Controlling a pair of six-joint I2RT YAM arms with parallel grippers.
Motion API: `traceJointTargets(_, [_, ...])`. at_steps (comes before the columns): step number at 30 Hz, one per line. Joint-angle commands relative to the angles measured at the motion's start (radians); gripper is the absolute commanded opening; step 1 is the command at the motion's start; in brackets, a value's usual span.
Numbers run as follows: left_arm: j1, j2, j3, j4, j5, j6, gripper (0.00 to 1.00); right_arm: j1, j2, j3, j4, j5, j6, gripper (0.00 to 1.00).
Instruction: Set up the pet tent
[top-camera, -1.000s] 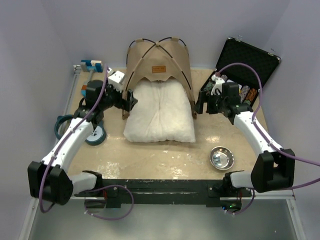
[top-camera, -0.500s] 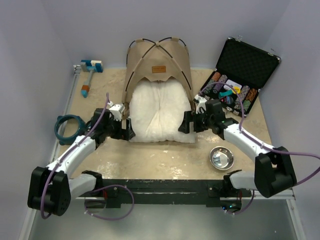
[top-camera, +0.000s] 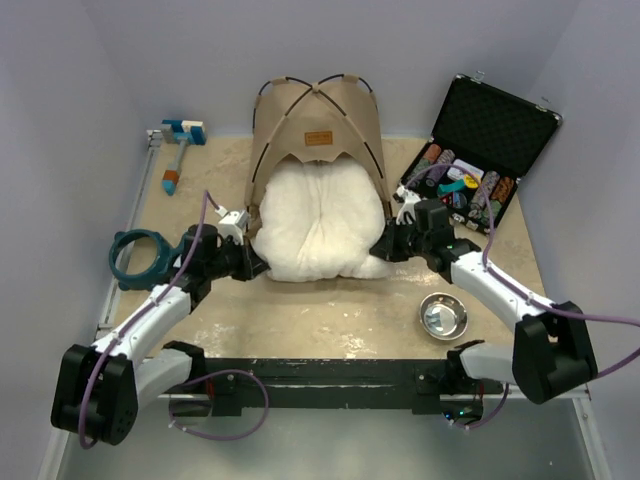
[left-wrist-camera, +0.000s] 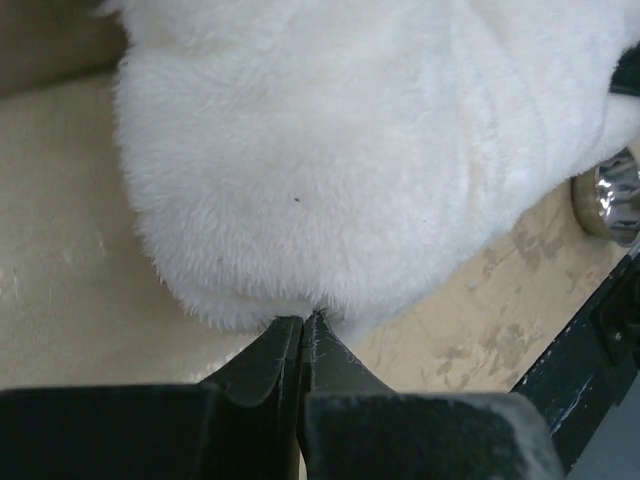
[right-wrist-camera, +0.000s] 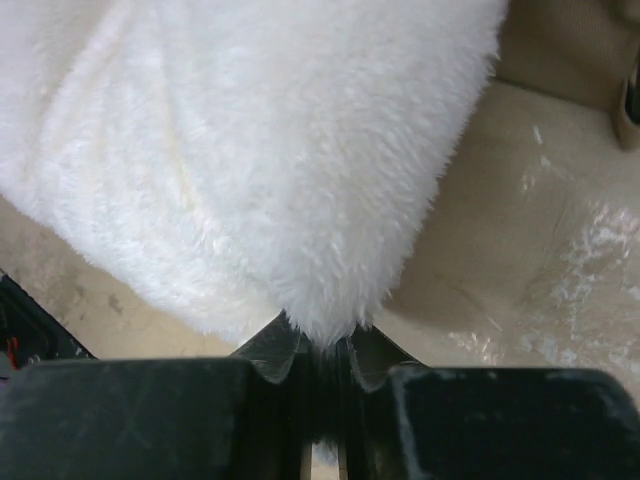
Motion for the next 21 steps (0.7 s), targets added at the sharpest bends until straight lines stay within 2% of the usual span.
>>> traceJointTargets(1, [-0.053, -0.062, 0.202, 0.091, -0.037, 0.03, 0.0, 0.045, -0.087, 0.187, 0.023, 0.093, -0.046, 0.03])
traceJointTargets(2, [-0.061, -0.042, 0.255, 0.07, -0.06, 0.041, 0.0, 0.062, -0.077, 0.226, 0.016, 0.155, -0.061, 0.0])
traceJointTargets(5, [-0.078, 0.025, 0.358, 0.062, -0.092, 0.039, 0.0, 0.096, 0.011, 0.348, -0.001, 0.317, -0.104, 0.0])
traceJointTargets(11, [-0.144, 0.2, 0.517, 0.078, -0.212, 0.076, 0.0, 0.12, 0.254, 0.628, -0.058, 0.483, -0.131, 0.0])
traceJointTargets(15, [-0.211, 0.271, 0.532, 0.186, -0.307, 0.137, 0.0, 0.176, 0.32, 0.68, 0.031, 0.586, -0.161, 0.0])
traceJointTargets(21, [-0.222, 0.418, 0.592, 0.311, -0.434, 0.218, 0.0, 0.24, 0.355, 0.611, 0.256, 0.698, -0.221, 0.0])
